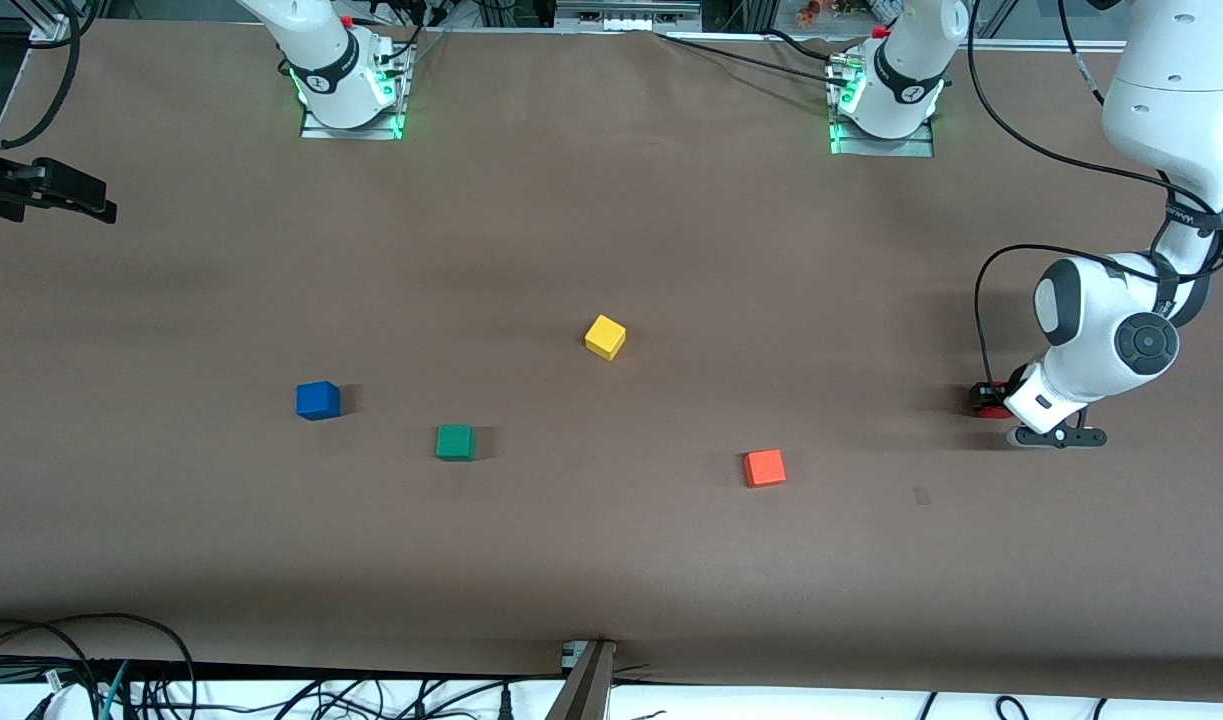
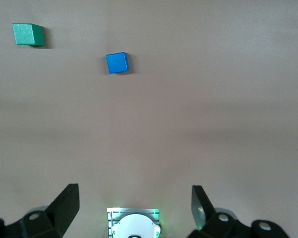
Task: Pass red block to right arm, stack on blue
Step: 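Close the left gripper on the red cube and lift it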
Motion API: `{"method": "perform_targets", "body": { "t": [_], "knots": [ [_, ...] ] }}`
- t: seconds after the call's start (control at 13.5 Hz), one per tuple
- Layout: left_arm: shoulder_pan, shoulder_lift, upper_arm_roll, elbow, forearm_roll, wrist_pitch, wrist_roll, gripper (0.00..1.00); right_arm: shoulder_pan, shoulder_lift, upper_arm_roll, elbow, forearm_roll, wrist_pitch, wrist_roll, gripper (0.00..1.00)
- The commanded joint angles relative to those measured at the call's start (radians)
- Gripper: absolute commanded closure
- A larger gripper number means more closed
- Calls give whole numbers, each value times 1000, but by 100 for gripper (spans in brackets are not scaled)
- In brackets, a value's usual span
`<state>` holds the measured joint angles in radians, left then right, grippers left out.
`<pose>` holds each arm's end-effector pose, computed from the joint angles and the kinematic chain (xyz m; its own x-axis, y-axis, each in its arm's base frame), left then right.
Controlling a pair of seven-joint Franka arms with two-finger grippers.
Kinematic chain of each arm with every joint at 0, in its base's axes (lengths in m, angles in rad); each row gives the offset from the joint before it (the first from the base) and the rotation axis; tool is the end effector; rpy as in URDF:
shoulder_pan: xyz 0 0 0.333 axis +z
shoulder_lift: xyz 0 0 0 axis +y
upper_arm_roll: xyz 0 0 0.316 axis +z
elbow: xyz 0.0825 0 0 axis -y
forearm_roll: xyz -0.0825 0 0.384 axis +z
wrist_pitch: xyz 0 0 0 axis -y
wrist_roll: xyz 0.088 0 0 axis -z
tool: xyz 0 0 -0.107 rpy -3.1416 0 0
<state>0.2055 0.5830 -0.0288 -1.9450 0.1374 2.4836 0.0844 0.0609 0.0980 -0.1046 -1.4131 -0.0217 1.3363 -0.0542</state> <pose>0.6050 0.1079 0.1743 0.9986 -0.0123 -0.0519 -0.0154 -0.9981 -0.0590 0.5588 -0.0239 0.6243 0.9846 0.0048 -0.1747 0.0089 -0.9997 0.0224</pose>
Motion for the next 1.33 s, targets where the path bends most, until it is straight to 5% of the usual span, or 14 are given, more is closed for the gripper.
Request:
{"method": "perform_targets", "body": {
  "t": [0.0, 0.44, 0.74, 1.04, 1.26],
  "knots": [
    [9, -29, -11, 0, 25, -5, 5, 79, -9, 8, 8, 20, -3, -9, -12, 0],
    [9, -109, -114, 67, 11, -117, 126, 87, 0, 29, 14, 17, 3, -2, 4, 0],
    [14, -115, -207, 110, -33, -134, 130, 86, -4, 64, 14, 16, 91, 7, -2, 0],
    [12, -101, -223, 228, -231, -271, 335, 86, 0, 117, 22, 17, 104, 11, -10, 0],
    [5, -101, -229, 245, -352, -307, 460, 86, 33, 186, 46, 20, 248, 52, 5, 0]
  ]
}}
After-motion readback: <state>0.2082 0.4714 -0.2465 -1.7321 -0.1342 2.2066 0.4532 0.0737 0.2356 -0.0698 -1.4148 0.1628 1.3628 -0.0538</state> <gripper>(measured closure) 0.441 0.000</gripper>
